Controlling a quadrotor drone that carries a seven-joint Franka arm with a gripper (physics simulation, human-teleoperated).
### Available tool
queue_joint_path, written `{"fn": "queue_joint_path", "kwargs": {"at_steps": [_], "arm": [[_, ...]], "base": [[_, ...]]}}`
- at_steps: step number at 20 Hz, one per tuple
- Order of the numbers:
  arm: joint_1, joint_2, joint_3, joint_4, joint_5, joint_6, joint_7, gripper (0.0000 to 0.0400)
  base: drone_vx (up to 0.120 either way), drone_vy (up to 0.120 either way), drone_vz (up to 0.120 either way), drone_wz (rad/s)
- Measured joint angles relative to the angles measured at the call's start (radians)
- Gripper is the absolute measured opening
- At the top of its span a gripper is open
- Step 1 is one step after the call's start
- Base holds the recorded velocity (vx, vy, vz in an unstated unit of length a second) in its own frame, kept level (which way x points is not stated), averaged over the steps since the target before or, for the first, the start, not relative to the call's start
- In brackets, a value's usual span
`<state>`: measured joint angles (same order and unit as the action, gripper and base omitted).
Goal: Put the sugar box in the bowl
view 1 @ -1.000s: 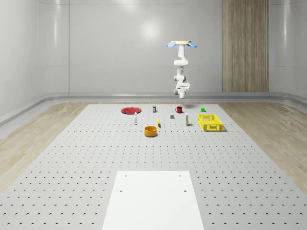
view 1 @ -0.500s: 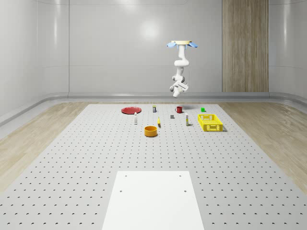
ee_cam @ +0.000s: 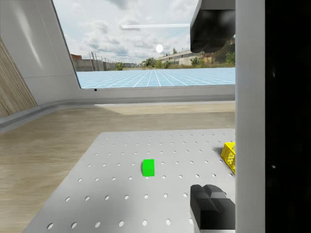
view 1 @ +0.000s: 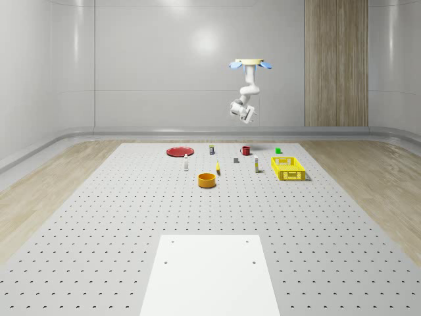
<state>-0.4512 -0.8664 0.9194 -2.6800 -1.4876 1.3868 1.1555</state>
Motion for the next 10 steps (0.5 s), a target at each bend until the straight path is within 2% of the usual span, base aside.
{"fn": "queue_joint_path", "kwargs": {"at_steps": [4,7,10], "arm": [[-0.215,-0.052,0.15,-0.14,-0.288,-0.092,0.165,0.04],[-0.346,-0.088,0.22,-0.184,-0.401,-0.154,0.253,0.04],[-0.437,-0.119,0.265,-0.204,-0.458,-0.193,0.313,0.04]], "base": [[0.12,0.0,-0.12,0.0],[0.12,0.0,-0.12,0.0],[0.12,0.0,-0.12,0.0]]}}
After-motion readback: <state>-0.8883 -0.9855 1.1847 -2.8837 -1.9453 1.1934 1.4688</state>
